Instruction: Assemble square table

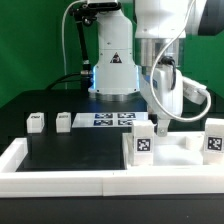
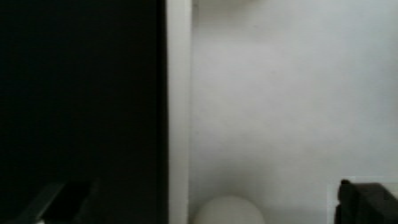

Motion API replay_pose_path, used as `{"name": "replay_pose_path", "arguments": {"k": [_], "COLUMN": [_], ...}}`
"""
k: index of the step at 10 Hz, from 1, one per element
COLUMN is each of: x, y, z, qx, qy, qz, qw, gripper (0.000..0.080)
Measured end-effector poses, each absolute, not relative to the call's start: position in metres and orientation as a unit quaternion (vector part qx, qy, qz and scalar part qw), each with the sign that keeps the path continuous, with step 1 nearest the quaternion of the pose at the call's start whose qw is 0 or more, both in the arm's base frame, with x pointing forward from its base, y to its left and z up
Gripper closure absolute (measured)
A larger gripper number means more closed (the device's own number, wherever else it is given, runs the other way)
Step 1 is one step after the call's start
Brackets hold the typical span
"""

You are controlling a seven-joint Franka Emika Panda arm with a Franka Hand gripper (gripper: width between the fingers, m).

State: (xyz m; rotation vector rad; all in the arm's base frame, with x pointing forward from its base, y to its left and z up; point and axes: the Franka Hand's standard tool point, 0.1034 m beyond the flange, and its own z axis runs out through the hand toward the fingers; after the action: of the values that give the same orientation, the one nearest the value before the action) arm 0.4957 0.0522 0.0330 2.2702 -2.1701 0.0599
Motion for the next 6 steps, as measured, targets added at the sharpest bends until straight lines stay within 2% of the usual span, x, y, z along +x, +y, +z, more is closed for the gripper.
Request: {"name": "replay_pose_path", "arguments": {"k": [4, 6], "x": [0.483, 0.484], "y": [0.058, 0.059], "z": [0.011, 0.011], "qx": [0.727, 0.728], "qy": [-0.686, -0.685], "qz": [0.017, 0.017], "qw": [0.024, 0.024], "gripper": [0.015, 0.0393]}}
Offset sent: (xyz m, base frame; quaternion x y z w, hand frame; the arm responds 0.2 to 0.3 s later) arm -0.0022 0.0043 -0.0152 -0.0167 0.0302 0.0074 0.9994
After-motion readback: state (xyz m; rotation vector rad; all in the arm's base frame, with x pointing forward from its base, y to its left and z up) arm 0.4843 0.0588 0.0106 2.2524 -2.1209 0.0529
